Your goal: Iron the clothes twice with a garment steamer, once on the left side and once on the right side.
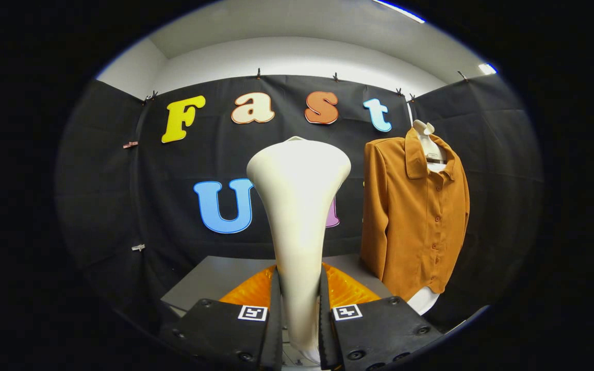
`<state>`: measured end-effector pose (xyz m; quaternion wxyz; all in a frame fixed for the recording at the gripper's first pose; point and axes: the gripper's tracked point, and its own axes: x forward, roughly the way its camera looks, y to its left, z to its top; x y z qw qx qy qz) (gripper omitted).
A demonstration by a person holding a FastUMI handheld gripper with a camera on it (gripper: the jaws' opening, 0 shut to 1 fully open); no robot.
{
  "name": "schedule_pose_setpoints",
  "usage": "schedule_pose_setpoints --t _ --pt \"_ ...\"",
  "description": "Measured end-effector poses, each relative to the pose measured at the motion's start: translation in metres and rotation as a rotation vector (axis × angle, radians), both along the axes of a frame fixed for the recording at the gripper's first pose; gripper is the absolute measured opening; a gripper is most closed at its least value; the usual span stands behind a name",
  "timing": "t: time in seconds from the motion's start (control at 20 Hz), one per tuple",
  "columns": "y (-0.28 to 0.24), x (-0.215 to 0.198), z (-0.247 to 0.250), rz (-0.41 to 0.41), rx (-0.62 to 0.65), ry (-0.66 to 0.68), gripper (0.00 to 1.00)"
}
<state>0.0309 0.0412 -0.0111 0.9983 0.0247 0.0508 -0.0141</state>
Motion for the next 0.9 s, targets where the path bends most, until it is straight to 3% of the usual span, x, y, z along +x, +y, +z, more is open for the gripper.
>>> schedule_pose_setpoints --t 0.9 --pt "0.0006 0.0012 -0.0024 -0.001 -0.014 0.010 0.31"
